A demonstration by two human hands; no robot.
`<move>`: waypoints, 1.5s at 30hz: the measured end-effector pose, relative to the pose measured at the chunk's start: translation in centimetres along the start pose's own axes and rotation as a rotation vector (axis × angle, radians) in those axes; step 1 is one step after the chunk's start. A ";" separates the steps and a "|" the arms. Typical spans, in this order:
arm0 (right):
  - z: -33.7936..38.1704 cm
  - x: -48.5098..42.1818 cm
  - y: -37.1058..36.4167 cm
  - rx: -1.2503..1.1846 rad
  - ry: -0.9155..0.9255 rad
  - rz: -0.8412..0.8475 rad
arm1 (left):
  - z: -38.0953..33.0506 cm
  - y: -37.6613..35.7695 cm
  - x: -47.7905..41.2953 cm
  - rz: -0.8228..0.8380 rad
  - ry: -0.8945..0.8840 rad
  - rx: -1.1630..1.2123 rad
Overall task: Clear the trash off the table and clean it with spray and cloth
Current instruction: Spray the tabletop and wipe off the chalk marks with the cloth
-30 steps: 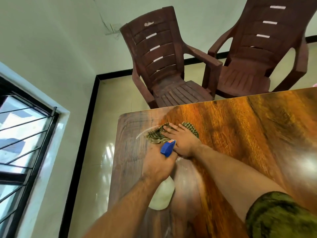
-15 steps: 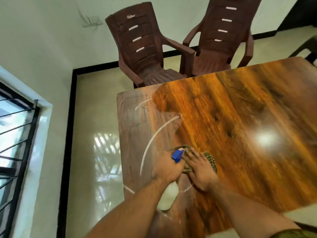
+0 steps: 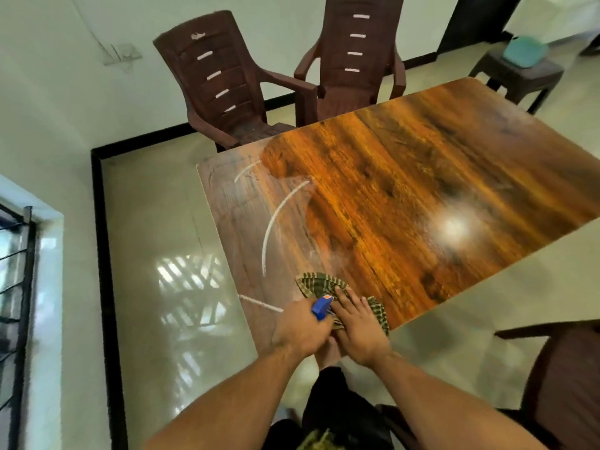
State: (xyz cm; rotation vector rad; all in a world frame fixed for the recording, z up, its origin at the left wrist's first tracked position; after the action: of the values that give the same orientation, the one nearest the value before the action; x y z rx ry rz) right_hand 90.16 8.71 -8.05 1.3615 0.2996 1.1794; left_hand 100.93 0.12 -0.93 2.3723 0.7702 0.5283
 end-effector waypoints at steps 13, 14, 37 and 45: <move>-6.7 0.8 2.3 -0.203 -0.577 -0.161 | 0.8 -0.8 2.0 0.087 -0.022 -0.102; -6.3 0.8 2.2 -0.217 -0.583 -0.162 | 0.7 -0.8 2.1 0.094 -0.029 -0.108; 10.9 6.3 -4.6 -0.181 -0.498 -0.132 | 12.1 10.0 5.7 0.286 -0.063 -0.027; 15.0 3.4 -4.1 -0.296 -0.656 -0.215 | 12.7 11.9 3.9 0.310 -0.082 -0.010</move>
State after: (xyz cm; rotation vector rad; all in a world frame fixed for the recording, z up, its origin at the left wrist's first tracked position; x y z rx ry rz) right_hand 105.03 3.37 -5.96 1.3348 -0.1896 0.5271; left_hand 115.28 -10.47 -2.22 2.5011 0.3625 0.5531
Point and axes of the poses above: each hand's wrist, its own x-axis away from the middle knuckle, its own y-axis out of the back of the hand, z = x × y, the point moved 8 cm from there along -x, towards the middle knuckle, and after that the axes turned 14 degrees about -y, right-handed, at the moved point
